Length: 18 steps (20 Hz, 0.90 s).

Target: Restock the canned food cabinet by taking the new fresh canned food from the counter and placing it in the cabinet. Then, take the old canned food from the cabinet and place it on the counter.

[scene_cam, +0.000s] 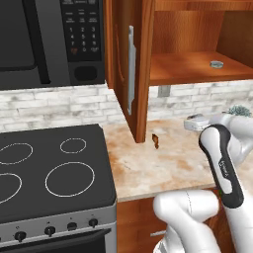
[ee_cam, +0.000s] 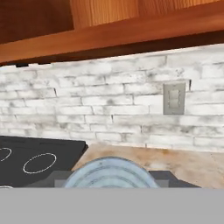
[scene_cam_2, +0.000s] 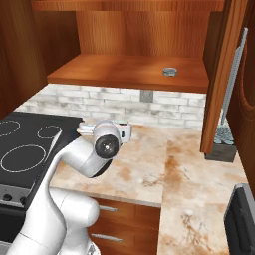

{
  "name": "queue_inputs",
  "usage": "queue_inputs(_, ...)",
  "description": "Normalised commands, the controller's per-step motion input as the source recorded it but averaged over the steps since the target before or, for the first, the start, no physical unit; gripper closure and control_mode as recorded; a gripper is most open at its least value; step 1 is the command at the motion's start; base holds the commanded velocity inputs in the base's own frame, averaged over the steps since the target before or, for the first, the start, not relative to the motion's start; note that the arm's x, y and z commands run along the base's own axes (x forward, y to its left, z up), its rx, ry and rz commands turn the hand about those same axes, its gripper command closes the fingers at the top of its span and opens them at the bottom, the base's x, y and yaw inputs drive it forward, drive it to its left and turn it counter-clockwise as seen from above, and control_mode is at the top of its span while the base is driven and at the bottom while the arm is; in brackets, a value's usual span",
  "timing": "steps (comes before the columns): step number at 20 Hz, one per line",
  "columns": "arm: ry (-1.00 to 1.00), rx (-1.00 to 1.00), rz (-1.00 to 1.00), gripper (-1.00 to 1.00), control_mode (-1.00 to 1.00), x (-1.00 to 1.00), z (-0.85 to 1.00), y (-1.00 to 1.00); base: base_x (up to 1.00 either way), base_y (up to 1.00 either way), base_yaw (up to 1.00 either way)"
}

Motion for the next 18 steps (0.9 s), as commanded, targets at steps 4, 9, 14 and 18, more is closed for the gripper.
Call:
queue_inputs(4,0.02,-0.09,0.2,1.0,-1.0,0.0,1.0,-0.07,0.0,0.0,0.0)
queue_inputs(9,0.13,-0.12,0.13,1.0,-1.0,0.03,1.0,0.0,0.0,0.0,0.0)
queue_inputs(14,0.0,-0.09,0.01,1.0,-1.0,0.02,0.41,0.07,0.0,0.0,0.0)
queue_inputs(18,-0.1,0.0,-0.09,1.0,-1.0,0.24,0.16,0.19,0.0,0.0,0.0)
